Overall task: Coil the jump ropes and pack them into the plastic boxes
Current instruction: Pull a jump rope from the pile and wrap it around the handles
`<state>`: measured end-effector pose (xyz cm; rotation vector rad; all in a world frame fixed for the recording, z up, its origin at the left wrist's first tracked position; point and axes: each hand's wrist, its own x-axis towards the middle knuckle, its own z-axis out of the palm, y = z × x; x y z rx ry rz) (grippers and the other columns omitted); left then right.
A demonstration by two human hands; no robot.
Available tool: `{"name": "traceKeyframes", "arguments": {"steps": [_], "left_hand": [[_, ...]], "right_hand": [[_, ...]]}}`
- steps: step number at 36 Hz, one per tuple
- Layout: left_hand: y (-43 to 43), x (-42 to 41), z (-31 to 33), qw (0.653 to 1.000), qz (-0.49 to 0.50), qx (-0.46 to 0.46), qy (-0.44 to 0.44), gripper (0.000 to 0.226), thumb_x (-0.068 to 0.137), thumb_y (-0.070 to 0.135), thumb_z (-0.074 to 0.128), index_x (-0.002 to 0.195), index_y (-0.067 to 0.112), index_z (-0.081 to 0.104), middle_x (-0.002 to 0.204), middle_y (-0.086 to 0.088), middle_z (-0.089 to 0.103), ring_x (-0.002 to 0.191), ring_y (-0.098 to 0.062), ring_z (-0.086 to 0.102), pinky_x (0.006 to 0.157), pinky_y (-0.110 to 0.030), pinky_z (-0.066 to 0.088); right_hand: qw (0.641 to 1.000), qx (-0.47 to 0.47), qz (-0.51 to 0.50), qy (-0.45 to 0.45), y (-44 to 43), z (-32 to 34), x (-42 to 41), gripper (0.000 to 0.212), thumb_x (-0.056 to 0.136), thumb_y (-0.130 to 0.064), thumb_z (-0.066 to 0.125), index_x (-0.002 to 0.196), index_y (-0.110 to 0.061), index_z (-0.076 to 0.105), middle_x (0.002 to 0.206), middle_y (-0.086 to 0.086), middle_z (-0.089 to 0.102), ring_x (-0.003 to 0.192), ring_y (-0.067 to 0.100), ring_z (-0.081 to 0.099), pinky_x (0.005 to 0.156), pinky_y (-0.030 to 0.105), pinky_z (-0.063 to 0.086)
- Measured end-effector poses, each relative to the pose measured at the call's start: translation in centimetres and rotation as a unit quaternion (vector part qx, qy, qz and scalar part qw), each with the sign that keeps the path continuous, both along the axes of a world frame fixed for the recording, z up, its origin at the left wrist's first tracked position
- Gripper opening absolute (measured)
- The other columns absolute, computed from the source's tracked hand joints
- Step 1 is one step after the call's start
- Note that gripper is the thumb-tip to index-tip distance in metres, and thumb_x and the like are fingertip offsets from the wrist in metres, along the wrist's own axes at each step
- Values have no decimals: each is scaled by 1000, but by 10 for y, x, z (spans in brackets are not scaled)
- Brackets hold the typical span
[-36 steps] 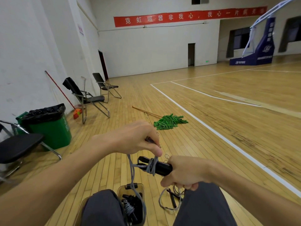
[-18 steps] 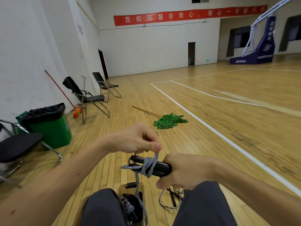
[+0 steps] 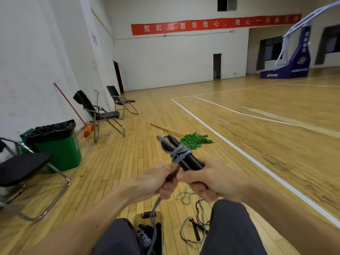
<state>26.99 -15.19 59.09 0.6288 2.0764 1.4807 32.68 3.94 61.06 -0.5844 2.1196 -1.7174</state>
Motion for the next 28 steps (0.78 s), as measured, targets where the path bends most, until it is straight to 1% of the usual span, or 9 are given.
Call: {"name": "traceKeyframes", "arguments": {"steps": [2, 4, 7, 11, 16, 18, 22, 26, 28], "left_hand": [[-2, 2, -5, 1000, 2, -15, 8, 50, 102, 56, 34, 77, 14, 47, 57, 3, 31, 51, -15, 27, 52, -26, 30], [-5, 4, -8, 999, 1, -27, 20, 52, 98, 61, 34, 72, 18, 45, 57, 3, 30, 52, -15, 24, 53, -27, 24], [-9, 4, -8, 998, 22, -29, 42, 50, 99, 59, 34, 68, 20, 44, 55, 5, 29, 51, -15, 21, 51, -28, 19], [-12, 4, -2, 993, 29, -49, 99, 49, 99, 57, 34, 69, 19, 43, 55, 4, 30, 49, -13, 22, 47, -23, 21], [-9, 7, 12, 976, 28, -95, 191, 45, 99, 54, 40, 69, 21, 45, 57, 4, 33, 49, -11, 27, 49, -24, 23], [-7, 9, 15, 944, 15, -162, 286, 43, 100, 52, 45, 67, 26, 48, 59, 11, 41, 53, -6, 37, 56, -25, 32], [-3, 18, 19, 864, -6, -307, 400, 37, 102, 49, 46, 78, 21, 53, 68, 7, 50, 60, -10, 42, 63, -32, 40], [0, 21, 33, 763, -44, -405, 501, 35, 106, 44, 39, 85, 19, 53, 67, 10, 45, 58, -5, 40, 60, -27, 35], [4, 24, 43, 722, -76, -432, 536, 33, 106, 43, 37, 89, 19, 52, 70, 11, 43, 61, -8, 44, 62, -25, 38]], "right_hand": [[998, -33, -49, 7, 4, 1, -5, 29, 97, -18, 65, 76, -16, 45, 59, 1, 36, 43, 13, 30, 39, 23, 27], [995, -55, -87, 16, 9, 1, -10, 29, 97, -18, 65, 79, -14, 43, 59, 2, 35, 43, 14, 30, 39, 23, 28], [991, -50, -126, 9, 19, -3, -17, 31, 98, -18, 64, 76, -16, 43, 58, 0, 35, 44, 13, 29, 40, 23, 26], [986, -21, -163, -8, 25, -14, -24, 31, 98, -15, 64, 76, -15, 42, 57, -1, 37, 45, 13, 28, 41, 23, 25], [982, 6, -190, -14, 27, -25, -37, 27, 97, -14, 66, 83, -12, 43, 57, -1, 39, 45, 13, 29, 41, 23, 25], [980, 18, -198, -20, 26, -31, -41, 26, 96, -14, 67, 83, -12, 44, 57, -1, 40, 45, 12, 30, 41, 24, 25], [977, 64, -201, -37, 21, -40, -43, 23, 94, -17, 69, 87, -10, 48, 58, -1, 44, 46, 12, 34, 43, 25, 28], [980, 89, -166, -67, 13, -44, -39, 23, 95, -18, 68, 87, -10, 48, 57, -1, 44, 44, 12, 33, 42, 24, 28], [981, 106, -145, -78, 7, -43, -34, 22, 95, -18, 66, 87, -10, 47, 57, -1, 45, 43, 12, 33, 41, 24, 28]]}}
